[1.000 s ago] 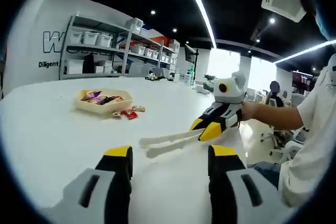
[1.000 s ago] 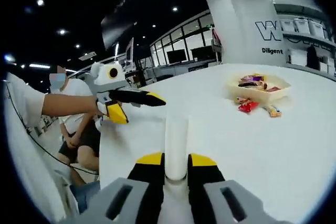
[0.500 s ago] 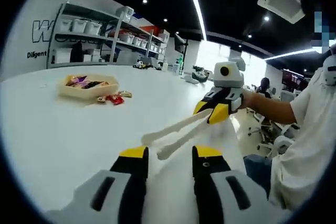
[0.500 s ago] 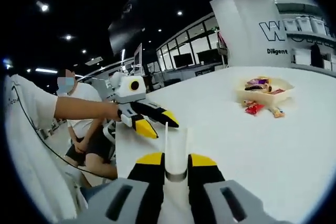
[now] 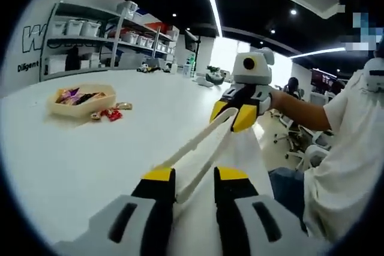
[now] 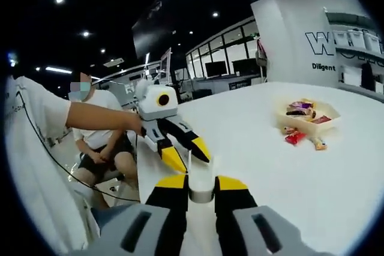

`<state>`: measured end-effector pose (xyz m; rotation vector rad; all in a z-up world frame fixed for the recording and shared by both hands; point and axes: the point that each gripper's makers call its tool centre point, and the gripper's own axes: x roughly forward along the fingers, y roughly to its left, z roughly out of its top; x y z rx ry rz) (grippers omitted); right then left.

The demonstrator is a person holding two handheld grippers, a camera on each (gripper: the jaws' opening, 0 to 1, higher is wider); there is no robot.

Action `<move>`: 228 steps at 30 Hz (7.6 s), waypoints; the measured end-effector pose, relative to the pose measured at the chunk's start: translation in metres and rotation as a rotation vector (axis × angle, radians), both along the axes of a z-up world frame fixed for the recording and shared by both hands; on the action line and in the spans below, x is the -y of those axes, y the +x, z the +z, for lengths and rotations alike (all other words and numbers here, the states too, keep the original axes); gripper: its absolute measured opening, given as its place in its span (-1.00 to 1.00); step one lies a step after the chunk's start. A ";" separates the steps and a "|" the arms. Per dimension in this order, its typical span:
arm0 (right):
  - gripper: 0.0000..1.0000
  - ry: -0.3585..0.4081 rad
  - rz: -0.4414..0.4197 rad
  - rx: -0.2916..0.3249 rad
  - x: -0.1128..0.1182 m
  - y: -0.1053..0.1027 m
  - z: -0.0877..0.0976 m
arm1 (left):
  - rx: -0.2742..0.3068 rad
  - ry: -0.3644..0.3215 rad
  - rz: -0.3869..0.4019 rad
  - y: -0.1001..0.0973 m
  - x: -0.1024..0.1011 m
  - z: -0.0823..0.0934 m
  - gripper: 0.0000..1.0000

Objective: Place the target food into the container with the food tongs after gripping and lifting it, then release it inside without dropping or visibly crushing the food.

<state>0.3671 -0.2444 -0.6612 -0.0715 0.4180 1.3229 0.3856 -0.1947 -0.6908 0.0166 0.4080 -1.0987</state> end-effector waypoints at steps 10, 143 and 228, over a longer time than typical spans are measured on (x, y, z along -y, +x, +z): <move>-0.78 0.021 0.015 0.087 -0.001 0.001 0.007 | 0.036 0.046 -0.077 -0.007 0.005 -0.002 -0.69; -0.64 0.280 -0.171 -0.071 0.001 0.037 0.050 | 0.280 -0.120 0.369 0.031 -0.036 0.043 0.65; -0.56 -0.110 -0.342 0.171 0.010 0.255 -0.022 | 0.275 -0.078 0.523 0.038 -0.059 0.022 0.72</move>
